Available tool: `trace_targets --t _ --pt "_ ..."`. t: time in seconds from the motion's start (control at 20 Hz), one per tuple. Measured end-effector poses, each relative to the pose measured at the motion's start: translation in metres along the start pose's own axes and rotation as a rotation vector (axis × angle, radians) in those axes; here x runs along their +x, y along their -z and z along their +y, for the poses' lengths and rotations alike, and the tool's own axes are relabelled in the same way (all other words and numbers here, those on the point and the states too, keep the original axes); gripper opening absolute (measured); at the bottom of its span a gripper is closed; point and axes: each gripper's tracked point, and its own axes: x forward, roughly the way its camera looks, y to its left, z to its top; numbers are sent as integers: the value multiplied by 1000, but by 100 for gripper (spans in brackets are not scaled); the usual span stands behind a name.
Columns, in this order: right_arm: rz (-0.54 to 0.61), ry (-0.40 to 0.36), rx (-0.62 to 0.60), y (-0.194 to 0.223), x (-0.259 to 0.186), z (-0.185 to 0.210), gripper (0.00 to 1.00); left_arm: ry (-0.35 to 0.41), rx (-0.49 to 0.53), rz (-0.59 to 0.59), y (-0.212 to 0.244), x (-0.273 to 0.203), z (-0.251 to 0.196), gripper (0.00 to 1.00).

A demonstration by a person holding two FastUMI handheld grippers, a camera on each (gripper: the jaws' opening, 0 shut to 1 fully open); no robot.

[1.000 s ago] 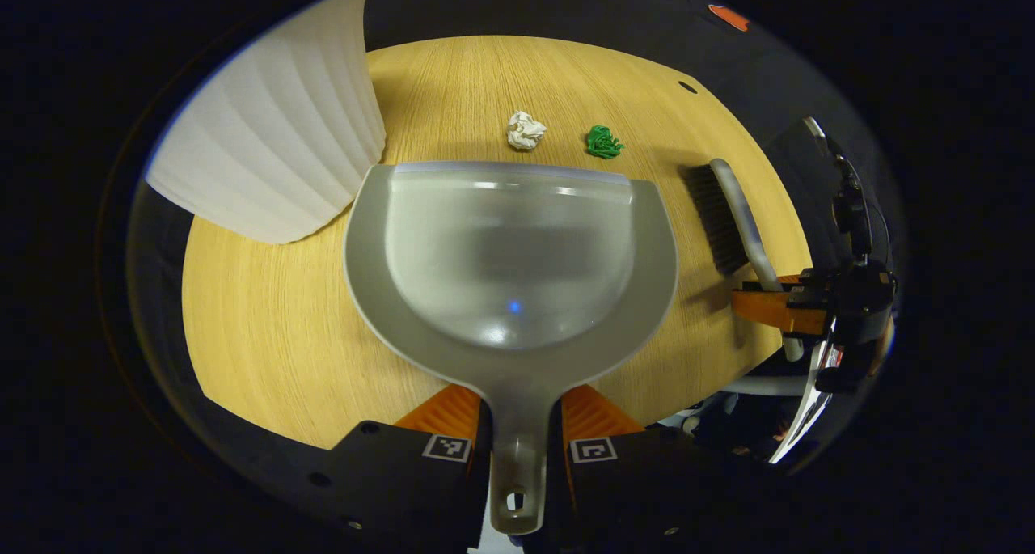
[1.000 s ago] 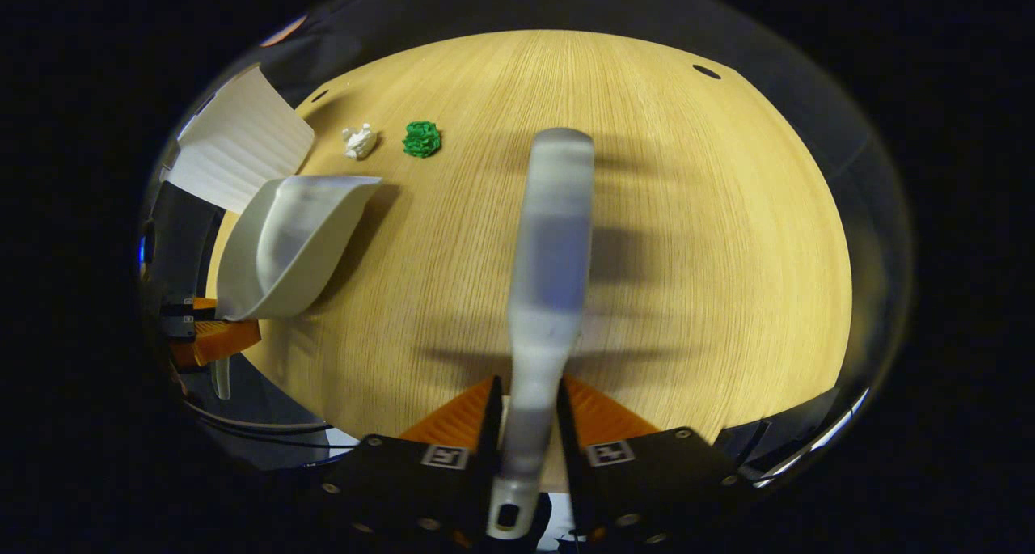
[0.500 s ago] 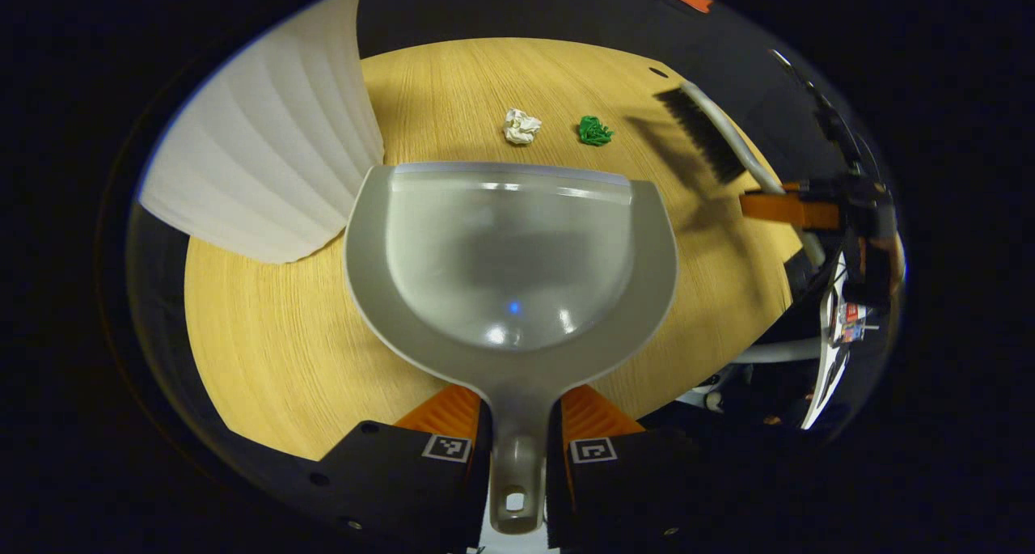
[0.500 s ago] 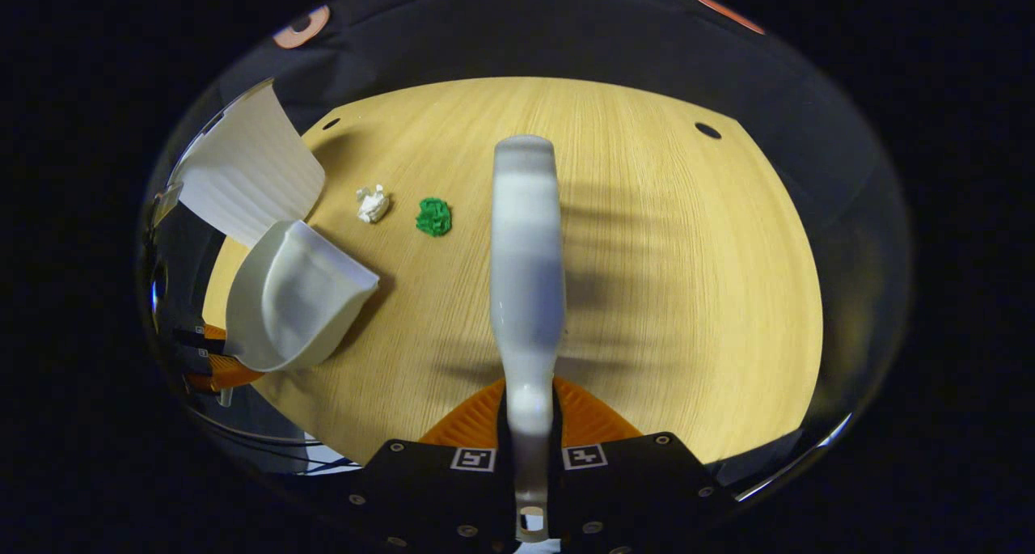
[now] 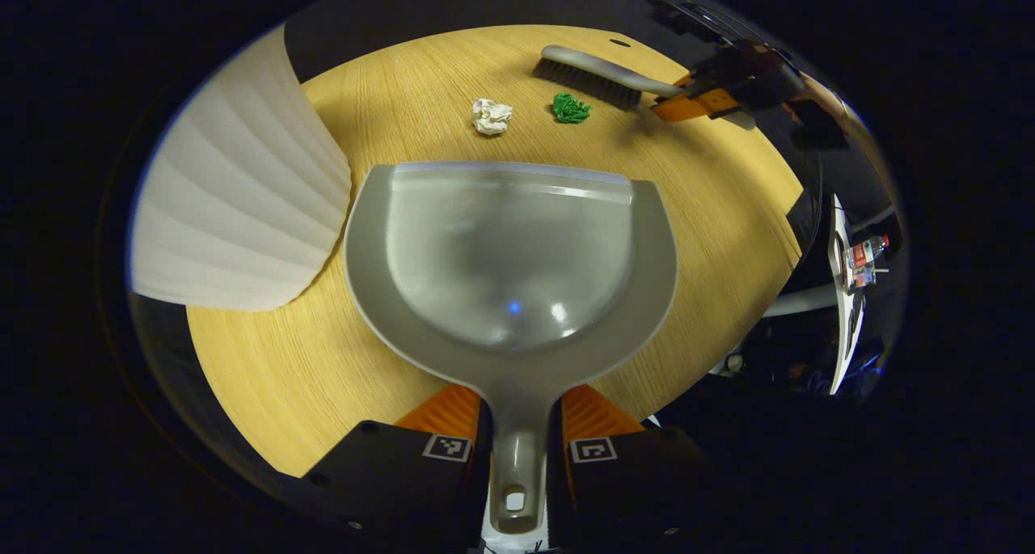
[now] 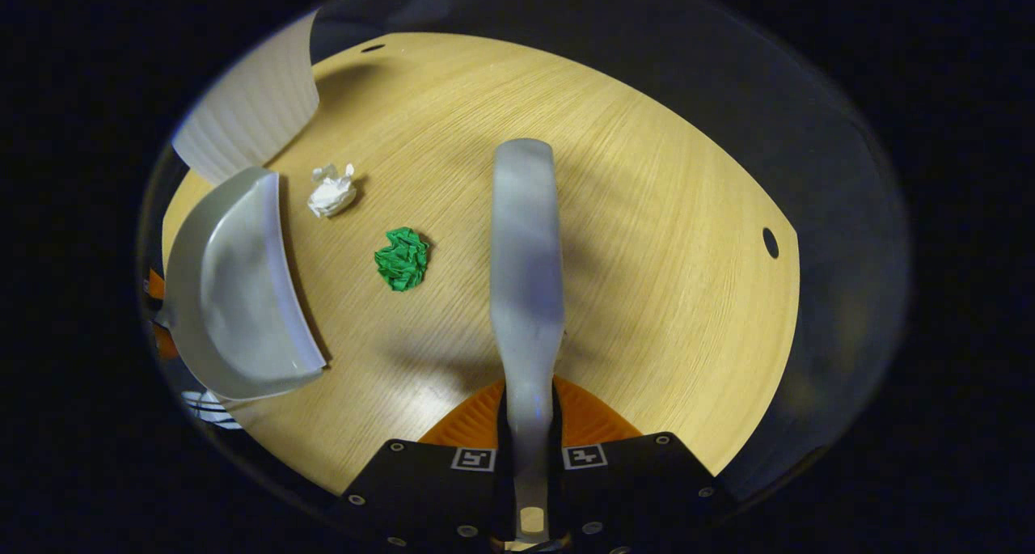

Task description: Pick up the small broom and dustpan from the desktop, sweep the trash into the dustpan with the broom, and then empty the trash into the garbage bin.

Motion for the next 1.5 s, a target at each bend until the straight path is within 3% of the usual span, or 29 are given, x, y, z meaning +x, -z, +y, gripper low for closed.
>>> trace_targets --t 0.4,0.65,0.8,1.0,1.3,1.45,1.5 --pt "-3 -220 -262 -19 -17 89 15 11 23 8 -2 5 4 30" --pt "5 -308 -337 -23 -38 115 15 19 15 13 -3 5 5 30" --pt "-5 -298 -239 -30 -38 101 15 15 8 3 -3 6 3 30" --pt "-7 -211 -47 -12 -27 62 15 9 8 -19 -2 4 3 30" --pt "45 -74 189 60 -26 5 16 1 -18 -53 1 0 0 30" --pt "75 -55 277 87 -23 -2 15 8 -5 -61 1 0 1 30" --pt "80 -64 298 97 -13 12 15 4 13 -64 1 1 3 30"
